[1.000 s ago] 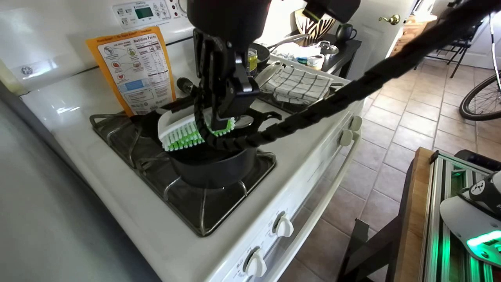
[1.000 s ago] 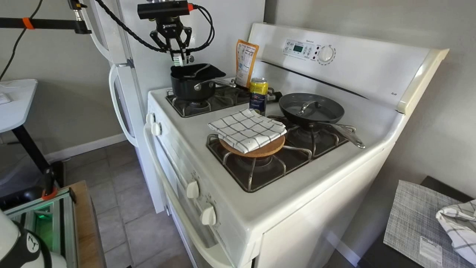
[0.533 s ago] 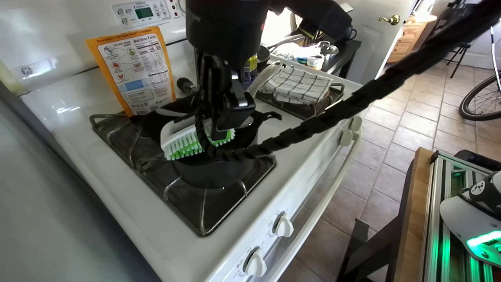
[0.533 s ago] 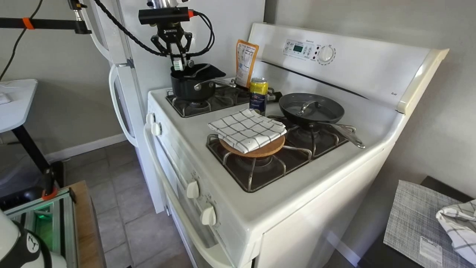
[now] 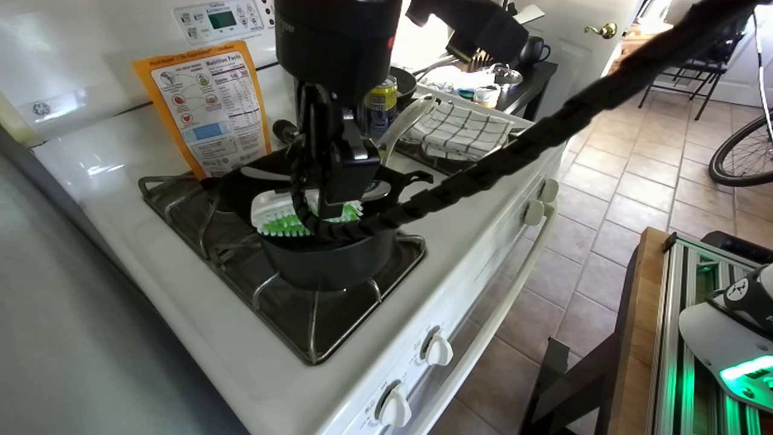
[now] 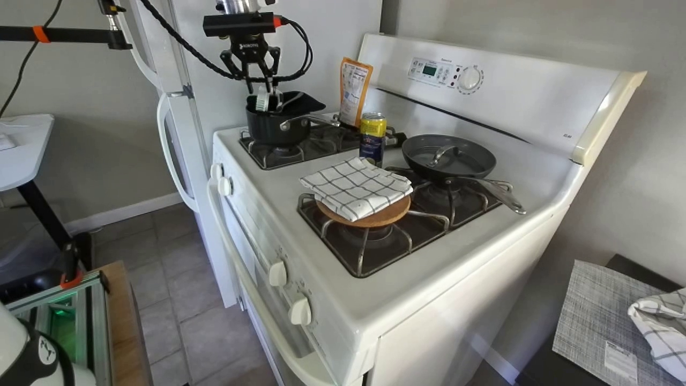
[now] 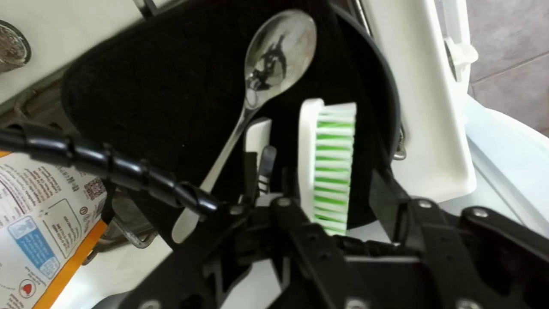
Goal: Pick up the white brush from the pan and place it onto the black oven mitts on the black pot
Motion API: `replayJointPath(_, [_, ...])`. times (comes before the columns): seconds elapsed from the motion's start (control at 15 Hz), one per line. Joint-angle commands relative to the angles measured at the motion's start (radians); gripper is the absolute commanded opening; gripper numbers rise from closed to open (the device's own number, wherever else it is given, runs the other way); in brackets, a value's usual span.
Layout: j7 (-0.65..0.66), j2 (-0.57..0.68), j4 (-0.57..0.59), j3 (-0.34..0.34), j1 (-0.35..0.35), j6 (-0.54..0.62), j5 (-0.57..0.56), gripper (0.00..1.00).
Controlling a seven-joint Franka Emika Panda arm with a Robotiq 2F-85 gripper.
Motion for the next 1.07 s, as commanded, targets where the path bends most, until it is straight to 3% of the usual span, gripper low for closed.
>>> replayJointPath(0.0, [0.038, 0.005, 0.008, 0.0, -0.003, 0.002, -0.03, 0.78])
replayJointPath(0.2, [0.035, -0.03, 0.006, -0.001, -0.008, 0.007, -0.021, 0.99])
replayJointPath(0.53, [0.1, -0.18, -0.017, -0.04, -0.048, -0.061, -0.062, 1.0])
replayJointPath(0.8, [0.179, -0.329, -0.074, -0.103, -0.109, -0.211, -0.057, 1.0])
replayJointPath(0.87, [0.125, -0.245, -0.007, -0.089, -0.089, -0.179, -0.049, 1.0])
replayJointPath(1.0, [0.118, -0.271, -0.009, -0.102, -0.099, -0.188, -0.049, 1.0])
